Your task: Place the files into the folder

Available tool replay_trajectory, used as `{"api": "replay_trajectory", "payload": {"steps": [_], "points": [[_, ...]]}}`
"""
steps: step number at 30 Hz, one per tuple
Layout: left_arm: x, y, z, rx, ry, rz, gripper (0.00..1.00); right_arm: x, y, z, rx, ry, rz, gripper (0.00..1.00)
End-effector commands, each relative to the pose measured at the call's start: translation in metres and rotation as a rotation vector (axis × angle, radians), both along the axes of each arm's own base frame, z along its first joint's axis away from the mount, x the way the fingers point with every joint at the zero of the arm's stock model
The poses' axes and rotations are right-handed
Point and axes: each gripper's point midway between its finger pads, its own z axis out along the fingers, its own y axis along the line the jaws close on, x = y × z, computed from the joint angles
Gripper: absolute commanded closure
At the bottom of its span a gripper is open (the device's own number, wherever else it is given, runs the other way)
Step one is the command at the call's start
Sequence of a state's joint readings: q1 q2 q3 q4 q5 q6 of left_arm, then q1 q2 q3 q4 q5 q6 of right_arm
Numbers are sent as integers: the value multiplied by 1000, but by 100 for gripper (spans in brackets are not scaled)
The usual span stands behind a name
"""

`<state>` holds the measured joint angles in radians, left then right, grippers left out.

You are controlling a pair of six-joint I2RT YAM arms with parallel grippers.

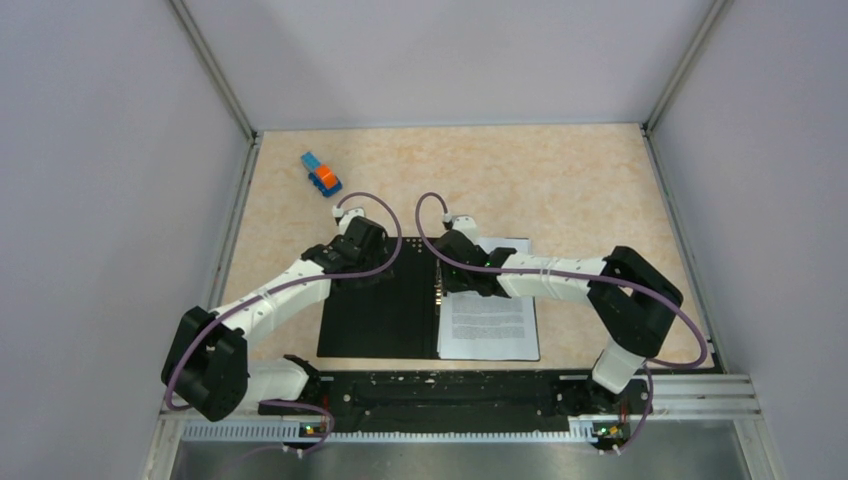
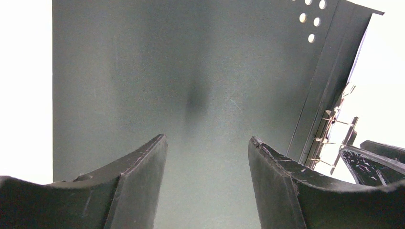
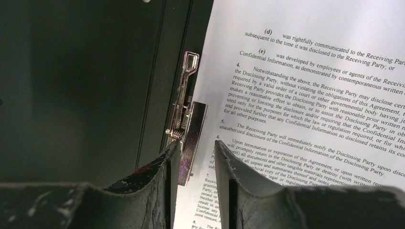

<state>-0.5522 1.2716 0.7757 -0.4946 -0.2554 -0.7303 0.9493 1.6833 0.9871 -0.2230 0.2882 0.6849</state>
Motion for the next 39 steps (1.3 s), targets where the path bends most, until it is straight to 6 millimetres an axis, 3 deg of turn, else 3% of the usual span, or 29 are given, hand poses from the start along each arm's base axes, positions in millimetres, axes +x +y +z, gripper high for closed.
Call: {"api": "replay_trajectory", "payload": {"steps": [1, 14, 19, 24, 33, 39], "points": [[3, 1, 7, -11, -34, 6, 32, 3, 15, 7, 33, -25, 5, 68], [3, 1, 5, -15, -33, 8, 32, 0, 18, -2, 22, -4, 13, 77], [3, 0, 5, -17, -32, 6, 32, 1, 12, -2, -4, -16, 6, 89], [3, -1, 5, -21, -29, 4, 32, 10, -8, 0, -47, -28, 9, 97], [1, -7, -4, -48, 7, 5, 32, 30, -62, 5, -104, -56, -12, 99], [-7, -16, -25, -86, 66, 3, 32, 38, -68, 11, -101, -75, 20, 99]]}}
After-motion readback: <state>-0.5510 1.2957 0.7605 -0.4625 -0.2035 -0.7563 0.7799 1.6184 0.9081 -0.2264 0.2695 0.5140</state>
